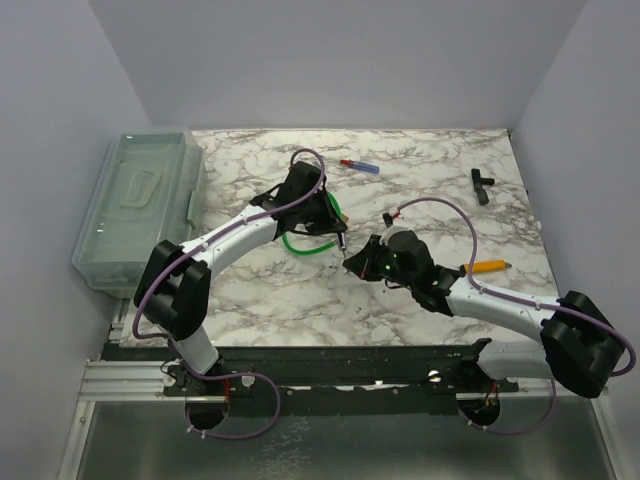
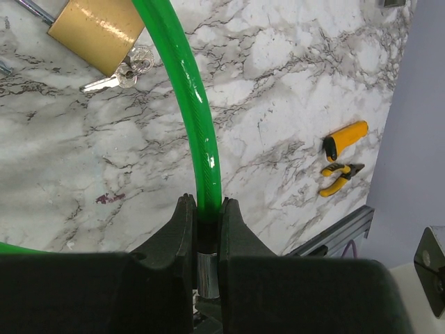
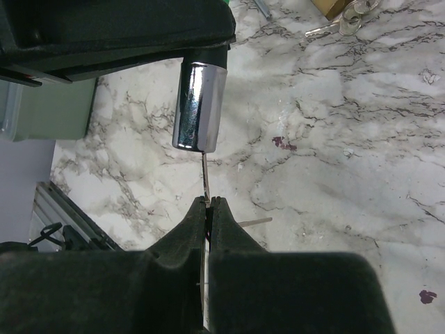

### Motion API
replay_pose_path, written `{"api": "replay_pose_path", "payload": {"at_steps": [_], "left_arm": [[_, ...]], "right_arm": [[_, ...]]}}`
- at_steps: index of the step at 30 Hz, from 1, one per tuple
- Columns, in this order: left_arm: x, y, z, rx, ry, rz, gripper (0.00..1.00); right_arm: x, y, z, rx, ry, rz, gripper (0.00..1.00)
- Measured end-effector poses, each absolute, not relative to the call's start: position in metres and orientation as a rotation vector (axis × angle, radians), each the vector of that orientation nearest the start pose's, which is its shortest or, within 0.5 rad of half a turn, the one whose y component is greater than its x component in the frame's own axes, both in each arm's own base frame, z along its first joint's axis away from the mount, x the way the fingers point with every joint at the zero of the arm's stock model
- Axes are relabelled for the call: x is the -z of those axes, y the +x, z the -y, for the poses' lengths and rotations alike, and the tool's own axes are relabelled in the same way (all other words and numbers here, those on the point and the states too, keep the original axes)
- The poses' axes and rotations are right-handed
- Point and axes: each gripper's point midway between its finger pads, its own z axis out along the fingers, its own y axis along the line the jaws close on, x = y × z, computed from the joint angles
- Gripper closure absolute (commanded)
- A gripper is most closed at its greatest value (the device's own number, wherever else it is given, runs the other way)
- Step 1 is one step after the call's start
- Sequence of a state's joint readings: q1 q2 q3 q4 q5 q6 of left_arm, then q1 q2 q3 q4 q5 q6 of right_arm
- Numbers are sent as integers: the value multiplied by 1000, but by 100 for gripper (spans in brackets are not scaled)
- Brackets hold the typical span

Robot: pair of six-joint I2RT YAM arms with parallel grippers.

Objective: Unlock with the key

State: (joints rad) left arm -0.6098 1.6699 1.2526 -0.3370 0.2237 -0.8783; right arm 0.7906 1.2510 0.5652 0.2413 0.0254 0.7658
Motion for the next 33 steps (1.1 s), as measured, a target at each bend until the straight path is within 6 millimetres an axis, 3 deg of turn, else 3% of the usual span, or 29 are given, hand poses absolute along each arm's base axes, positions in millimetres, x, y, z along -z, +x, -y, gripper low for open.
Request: {"api": "replay_pose_path", "payload": {"at_steps": [33], "left_arm": [[-152,333,314,951,-221,-2497,100]], "right_arm": [[-123,256,-285,-890,-26,-2135,99]]}}
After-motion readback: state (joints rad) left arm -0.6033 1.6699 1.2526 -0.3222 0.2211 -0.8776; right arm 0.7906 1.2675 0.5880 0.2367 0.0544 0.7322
